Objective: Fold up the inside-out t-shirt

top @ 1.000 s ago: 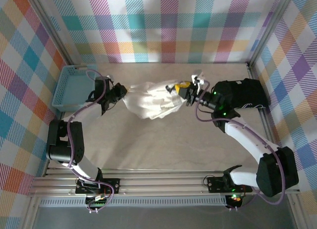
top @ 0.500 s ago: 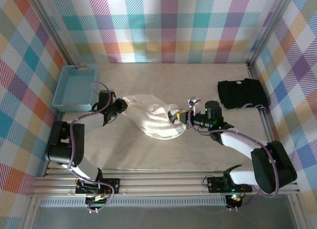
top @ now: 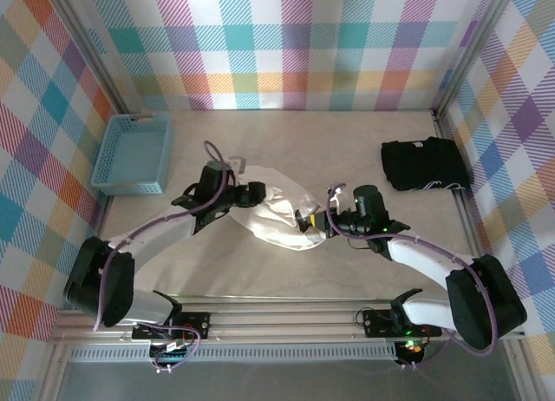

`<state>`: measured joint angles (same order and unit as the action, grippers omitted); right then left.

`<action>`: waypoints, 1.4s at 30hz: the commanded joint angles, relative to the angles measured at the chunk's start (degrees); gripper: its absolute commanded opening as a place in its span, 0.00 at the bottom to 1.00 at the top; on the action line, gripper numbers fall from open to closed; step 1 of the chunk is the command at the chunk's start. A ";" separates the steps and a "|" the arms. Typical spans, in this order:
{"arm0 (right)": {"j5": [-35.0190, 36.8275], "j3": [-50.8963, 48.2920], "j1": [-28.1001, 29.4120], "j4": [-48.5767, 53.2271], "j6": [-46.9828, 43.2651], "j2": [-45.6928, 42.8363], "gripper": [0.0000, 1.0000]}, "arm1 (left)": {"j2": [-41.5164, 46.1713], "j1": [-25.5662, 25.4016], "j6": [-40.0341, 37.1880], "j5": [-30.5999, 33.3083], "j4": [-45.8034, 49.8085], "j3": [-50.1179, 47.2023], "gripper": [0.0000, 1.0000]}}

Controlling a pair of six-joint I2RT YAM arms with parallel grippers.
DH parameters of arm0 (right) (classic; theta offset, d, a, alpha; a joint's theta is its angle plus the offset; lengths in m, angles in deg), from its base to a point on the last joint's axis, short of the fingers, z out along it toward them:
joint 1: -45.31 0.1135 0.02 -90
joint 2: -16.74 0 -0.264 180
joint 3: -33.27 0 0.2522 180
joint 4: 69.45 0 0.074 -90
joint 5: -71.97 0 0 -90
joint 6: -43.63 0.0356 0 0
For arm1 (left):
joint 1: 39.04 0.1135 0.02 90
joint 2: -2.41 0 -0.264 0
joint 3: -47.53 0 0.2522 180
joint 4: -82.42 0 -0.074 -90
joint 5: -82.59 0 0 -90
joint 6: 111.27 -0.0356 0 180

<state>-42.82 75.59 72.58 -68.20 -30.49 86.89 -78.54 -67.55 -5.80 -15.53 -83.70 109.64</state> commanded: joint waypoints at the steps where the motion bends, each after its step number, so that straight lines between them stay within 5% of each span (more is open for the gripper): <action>1: -0.25 0.22 0.35 0.54 0.06 0.30 0.00 | -3.54 -2.67 -5.84 -3.74 4.27 4.77 0.75; 7: 0.08 0.30 0.33 0.57 -0.15 -0.18 0.00 | -9.52 -4.18 -6.67 -2.18 6.58 9.20 0.70; 19: 2.09 1.50 0.38 4.46 -4.80 -4.29 0.00 | -13.62 -2.93 -5.10 0.36 5.48 16.87 0.00; 32: 15.68 -0.42 0.35 8.56 -8.28 -16.80 0.01 | 4.20 5.66 6.08 -15.58 -1.92 18.25 0.00; 38: 26.29 3.09 0.38 13.81 -4.06 -11.37 0.14 | 7.64 5.75 8.83 -20.84 -1.73 17.05 0.00; 42: 26.27 8.26 0.32 18.60 -5.64 -6.54 0.27 | 7.69 5.75 10.22 -23.35 -1.44 16.35 0.00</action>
<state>-19.22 79.24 72.69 -53.76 -35.97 78.71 -70.54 -61.87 2.04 -34.94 -84.14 127.26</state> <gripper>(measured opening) 0.244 0.049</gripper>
